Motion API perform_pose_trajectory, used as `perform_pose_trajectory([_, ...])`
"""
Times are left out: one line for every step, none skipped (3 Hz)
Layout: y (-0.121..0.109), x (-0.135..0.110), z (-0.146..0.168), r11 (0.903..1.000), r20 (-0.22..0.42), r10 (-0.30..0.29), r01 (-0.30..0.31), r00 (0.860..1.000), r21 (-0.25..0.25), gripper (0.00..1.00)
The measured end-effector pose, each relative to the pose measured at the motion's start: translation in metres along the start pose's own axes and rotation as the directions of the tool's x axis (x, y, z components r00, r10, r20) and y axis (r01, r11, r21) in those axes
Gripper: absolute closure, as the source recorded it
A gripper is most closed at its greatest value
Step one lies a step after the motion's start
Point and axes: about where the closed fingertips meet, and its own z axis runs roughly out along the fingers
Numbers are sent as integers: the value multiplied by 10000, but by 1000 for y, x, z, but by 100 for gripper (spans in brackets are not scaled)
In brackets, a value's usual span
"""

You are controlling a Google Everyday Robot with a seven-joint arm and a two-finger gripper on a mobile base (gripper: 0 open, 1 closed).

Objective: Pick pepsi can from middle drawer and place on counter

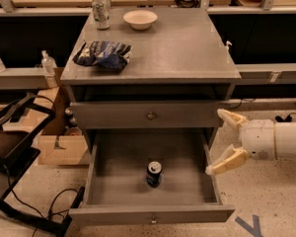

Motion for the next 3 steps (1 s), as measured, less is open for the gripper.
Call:
perform_pose_trajectory([9,7,31,9989,339,-12,28,9994,-475,0])
perform_pose_trajectory([20,32,89,9931,1114,-45,175,9938,-1163,0])
perform_pose_trajectory([21,71,140,9833,1675,-338,628,9853,-1709,0])
